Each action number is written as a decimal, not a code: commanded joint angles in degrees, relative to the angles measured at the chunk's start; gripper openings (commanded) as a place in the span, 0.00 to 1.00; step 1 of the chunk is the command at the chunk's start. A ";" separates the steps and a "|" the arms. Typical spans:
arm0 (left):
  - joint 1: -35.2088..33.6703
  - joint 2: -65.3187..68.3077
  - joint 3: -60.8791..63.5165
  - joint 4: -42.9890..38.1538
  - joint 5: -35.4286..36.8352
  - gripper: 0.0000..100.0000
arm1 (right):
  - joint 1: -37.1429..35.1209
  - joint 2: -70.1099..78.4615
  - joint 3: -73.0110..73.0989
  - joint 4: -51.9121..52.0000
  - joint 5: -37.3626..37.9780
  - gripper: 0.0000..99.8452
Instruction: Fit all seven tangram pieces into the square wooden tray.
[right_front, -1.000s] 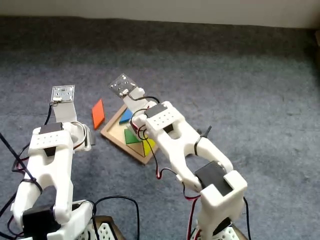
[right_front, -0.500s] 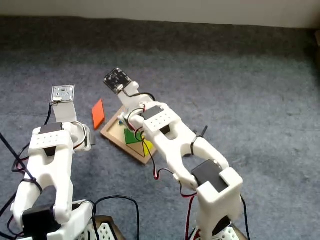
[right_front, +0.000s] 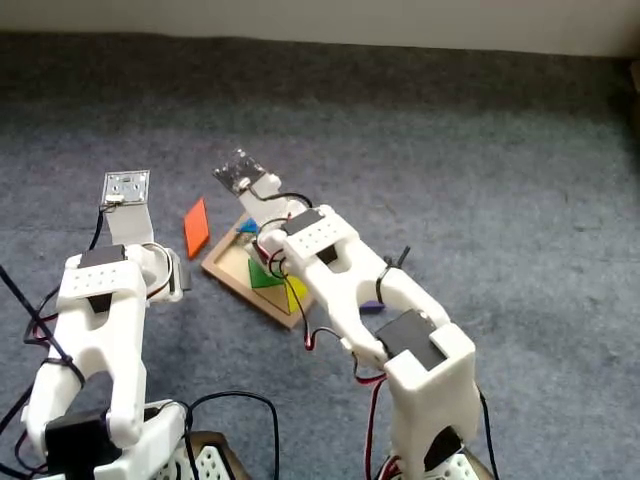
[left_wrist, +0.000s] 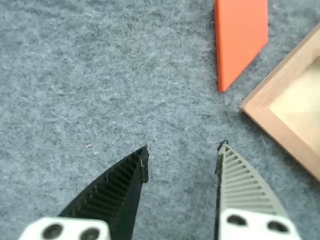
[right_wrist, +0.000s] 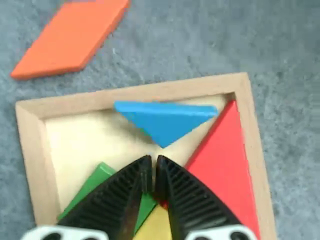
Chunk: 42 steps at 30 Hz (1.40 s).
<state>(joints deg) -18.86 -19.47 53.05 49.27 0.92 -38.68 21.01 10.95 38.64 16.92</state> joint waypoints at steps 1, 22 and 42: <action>1.36 -1.89 -0.22 -0.70 0.18 0.23 | 1.45 -1.01 -4.00 8.84 0.00 0.04; 1.36 -1.89 -0.22 -0.70 0.18 0.23 | 0.84 -8.40 -1.19 -15.78 -0.35 0.04; 1.27 -1.89 -0.22 -0.70 0.18 0.23 | 2.07 -0.40 5.14 -12.00 0.09 0.04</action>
<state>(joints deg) -18.86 -19.47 53.05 49.27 0.92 -37.98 21.63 16.31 22.02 17.01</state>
